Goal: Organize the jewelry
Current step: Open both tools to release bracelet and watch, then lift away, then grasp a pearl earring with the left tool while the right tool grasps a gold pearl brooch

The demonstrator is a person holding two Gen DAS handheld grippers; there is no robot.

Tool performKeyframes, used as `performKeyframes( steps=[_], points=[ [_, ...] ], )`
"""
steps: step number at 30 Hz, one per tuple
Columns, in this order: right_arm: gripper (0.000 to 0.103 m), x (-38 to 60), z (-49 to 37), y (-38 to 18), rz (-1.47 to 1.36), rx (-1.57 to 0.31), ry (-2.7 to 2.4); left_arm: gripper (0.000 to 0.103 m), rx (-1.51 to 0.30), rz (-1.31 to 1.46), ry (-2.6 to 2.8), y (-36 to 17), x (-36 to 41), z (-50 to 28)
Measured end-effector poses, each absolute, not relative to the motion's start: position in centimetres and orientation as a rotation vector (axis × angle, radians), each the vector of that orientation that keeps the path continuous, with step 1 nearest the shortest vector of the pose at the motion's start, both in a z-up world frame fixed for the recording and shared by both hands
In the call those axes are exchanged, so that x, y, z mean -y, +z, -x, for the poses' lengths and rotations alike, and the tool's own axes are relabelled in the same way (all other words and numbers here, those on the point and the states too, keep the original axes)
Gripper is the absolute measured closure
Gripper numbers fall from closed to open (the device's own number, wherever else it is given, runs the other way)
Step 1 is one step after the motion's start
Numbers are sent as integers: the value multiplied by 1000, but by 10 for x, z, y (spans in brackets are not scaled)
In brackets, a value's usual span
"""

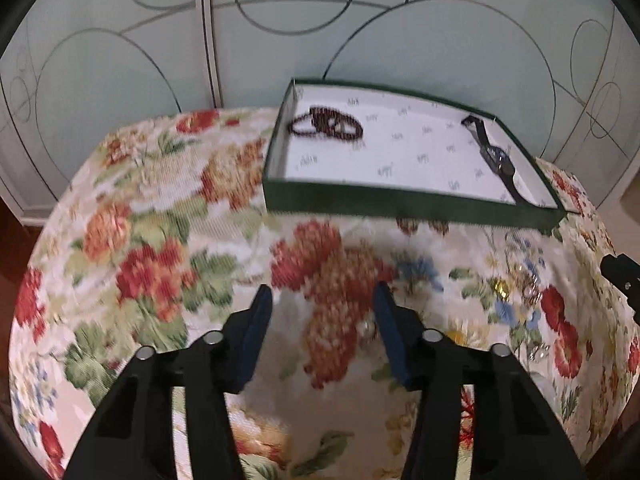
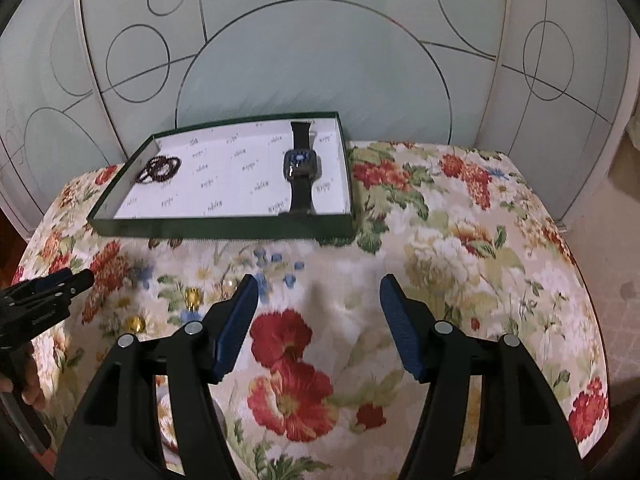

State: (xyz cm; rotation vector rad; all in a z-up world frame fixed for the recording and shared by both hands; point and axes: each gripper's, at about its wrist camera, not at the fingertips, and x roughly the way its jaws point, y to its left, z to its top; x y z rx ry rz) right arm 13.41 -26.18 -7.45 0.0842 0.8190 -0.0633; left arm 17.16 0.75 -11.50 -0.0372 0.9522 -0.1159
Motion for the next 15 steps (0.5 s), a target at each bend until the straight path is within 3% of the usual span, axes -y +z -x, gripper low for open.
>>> performKeyframes(
  steps=[15],
  points=[
    [40, 256, -132, -89, -87, -861, -37, 55, -923, 35, -165, -121, 1, -157]
  ],
)
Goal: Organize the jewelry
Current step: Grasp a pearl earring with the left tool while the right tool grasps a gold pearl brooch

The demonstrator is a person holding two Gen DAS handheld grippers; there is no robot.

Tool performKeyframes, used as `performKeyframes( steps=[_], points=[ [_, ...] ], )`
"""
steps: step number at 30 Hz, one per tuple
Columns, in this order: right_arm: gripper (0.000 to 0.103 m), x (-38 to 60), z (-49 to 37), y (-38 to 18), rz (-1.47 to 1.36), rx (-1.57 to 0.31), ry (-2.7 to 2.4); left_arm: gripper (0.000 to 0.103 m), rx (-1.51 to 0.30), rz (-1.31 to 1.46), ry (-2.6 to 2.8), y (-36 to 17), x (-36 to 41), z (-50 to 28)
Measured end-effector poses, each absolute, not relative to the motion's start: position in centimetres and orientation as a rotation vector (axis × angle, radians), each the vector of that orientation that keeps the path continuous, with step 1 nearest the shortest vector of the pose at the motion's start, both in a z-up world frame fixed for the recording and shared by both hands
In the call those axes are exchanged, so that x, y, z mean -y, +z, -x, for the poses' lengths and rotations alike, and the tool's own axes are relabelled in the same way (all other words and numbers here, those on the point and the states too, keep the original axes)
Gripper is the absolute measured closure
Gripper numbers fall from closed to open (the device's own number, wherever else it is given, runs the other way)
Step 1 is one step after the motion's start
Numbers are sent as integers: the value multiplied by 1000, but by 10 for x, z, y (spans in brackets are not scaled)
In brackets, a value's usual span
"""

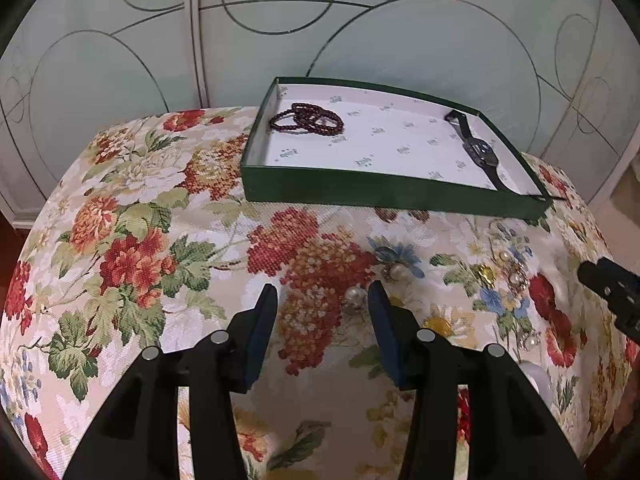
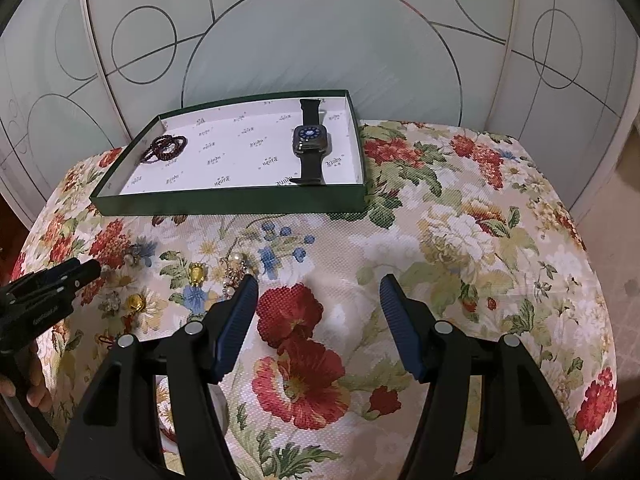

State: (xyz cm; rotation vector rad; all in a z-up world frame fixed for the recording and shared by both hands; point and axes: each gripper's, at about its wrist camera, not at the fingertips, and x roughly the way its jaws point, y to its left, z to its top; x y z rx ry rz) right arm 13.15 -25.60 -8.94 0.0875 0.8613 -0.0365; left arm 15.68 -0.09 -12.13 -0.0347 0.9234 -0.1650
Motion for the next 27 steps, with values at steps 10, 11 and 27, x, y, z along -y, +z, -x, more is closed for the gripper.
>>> performKeyframes(
  steps=[10, 11, 27],
  points=[
    [40, 257, -133, -95, -106, -880, -30, 64, -945, 34, -167, -133, 3, -163],
    [40, 256, -133, -96, -105, -882, -28, 74, -946, 28, -173, -132, 3, -163],
    [40, 251, -133, -103, -97, -897, -16, 88, -931, -12, -168, -131, 2, -166]
  ],
)
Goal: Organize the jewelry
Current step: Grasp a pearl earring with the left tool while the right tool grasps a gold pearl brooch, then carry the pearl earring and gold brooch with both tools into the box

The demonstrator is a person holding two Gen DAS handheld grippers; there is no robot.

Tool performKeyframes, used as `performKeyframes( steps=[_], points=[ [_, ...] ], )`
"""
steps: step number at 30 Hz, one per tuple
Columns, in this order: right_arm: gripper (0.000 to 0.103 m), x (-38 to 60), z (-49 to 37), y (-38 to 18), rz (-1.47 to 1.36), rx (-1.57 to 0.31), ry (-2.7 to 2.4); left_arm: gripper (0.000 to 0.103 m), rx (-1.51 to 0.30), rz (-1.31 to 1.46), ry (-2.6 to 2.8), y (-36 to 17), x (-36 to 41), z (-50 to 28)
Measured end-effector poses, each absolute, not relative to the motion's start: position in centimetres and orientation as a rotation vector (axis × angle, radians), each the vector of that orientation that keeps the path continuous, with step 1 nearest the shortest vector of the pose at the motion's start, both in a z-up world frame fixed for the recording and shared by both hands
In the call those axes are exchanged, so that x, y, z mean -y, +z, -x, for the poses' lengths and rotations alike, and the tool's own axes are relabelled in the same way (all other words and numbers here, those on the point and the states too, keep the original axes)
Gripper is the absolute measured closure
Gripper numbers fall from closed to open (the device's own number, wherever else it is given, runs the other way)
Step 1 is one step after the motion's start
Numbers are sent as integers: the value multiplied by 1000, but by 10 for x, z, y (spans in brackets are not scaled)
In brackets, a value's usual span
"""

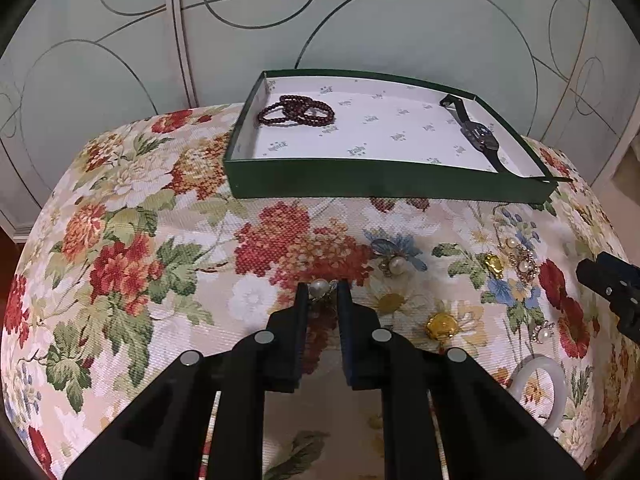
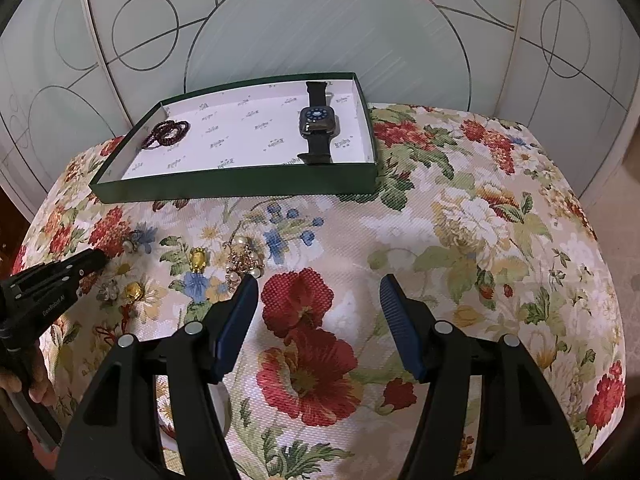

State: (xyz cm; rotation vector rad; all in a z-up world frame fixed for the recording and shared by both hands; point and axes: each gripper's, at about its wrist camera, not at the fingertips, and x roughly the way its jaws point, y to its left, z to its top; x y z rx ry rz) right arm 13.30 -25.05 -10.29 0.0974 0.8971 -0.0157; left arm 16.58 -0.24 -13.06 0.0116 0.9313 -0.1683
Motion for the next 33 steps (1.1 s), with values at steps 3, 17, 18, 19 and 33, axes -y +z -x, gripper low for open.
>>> performKeyframes(
  steps=[3, 17, 18, 19, 33],
  points=[
    [40, 248, -133, -104, -98, -901, -11, 88, -926, -1, -157, -128, -3, -167],
    [40, 210, -160, -117, -79, -926, 40, 88, -916, -2, -134, -125, -16, -171],
    [40, 210, -163, -120, -84, -935, 38, 88, -915, -4, -132, -125, -16, -171],
    [42, 210, -165, -123, -86, -941, 38, 88, -915, -3, -131, -125, -17, -172],
    [78, 201, -164, -131, 23, -914, 47, 88, -926, 4, -125, -130, -22, -175]
  ],
)
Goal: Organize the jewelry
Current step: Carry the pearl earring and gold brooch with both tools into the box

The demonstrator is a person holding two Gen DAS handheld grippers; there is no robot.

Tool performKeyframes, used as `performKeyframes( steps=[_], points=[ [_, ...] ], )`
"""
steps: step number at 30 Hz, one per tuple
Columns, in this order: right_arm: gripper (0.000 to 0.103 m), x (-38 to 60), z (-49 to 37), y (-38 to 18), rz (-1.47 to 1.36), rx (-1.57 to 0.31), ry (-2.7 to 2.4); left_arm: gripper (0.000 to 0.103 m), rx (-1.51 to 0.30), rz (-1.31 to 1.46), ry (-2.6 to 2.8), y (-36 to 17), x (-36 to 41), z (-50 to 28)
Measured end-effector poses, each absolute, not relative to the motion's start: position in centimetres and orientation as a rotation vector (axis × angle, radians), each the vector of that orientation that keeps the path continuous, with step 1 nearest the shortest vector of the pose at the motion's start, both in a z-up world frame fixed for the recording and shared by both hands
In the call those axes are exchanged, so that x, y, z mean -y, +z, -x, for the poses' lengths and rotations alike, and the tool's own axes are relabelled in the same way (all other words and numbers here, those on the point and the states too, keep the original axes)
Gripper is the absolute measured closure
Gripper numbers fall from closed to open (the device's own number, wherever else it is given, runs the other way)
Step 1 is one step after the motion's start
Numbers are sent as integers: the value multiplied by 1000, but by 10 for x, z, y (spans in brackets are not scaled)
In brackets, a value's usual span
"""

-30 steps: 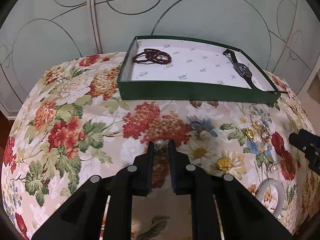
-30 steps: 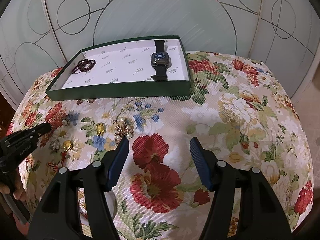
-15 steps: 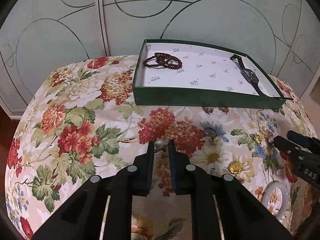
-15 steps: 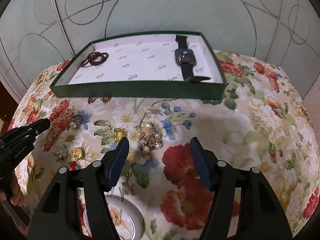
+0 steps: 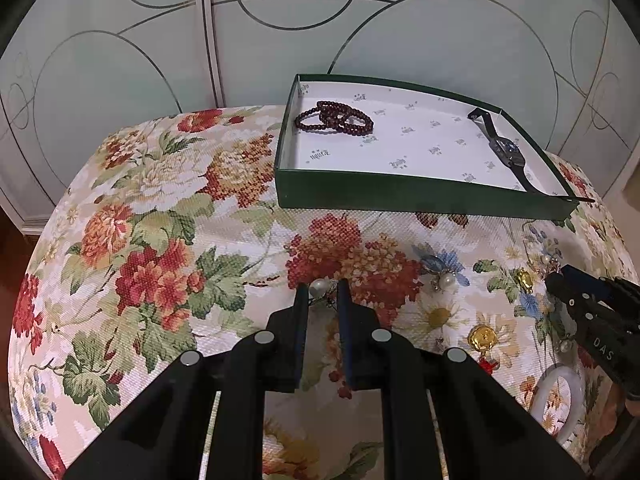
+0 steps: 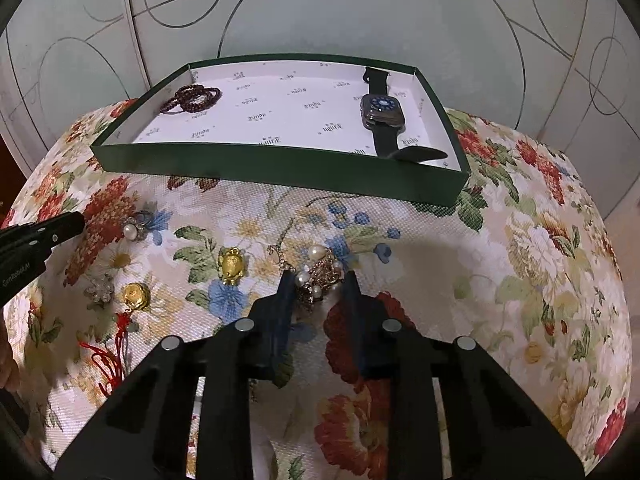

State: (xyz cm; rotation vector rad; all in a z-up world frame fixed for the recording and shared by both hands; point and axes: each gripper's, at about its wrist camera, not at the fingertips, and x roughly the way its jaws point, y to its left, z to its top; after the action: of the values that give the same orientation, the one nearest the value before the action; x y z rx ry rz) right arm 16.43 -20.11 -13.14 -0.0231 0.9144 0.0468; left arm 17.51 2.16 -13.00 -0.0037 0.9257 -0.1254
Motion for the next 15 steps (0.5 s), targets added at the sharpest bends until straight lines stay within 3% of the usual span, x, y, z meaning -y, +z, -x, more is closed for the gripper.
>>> performKeyframes(
  steps=[15],
  points=[
    [78, 219, -154, -69, -39, -787, 69, 88, -876, 0, -155, -98, -13, -177]
  ],
)
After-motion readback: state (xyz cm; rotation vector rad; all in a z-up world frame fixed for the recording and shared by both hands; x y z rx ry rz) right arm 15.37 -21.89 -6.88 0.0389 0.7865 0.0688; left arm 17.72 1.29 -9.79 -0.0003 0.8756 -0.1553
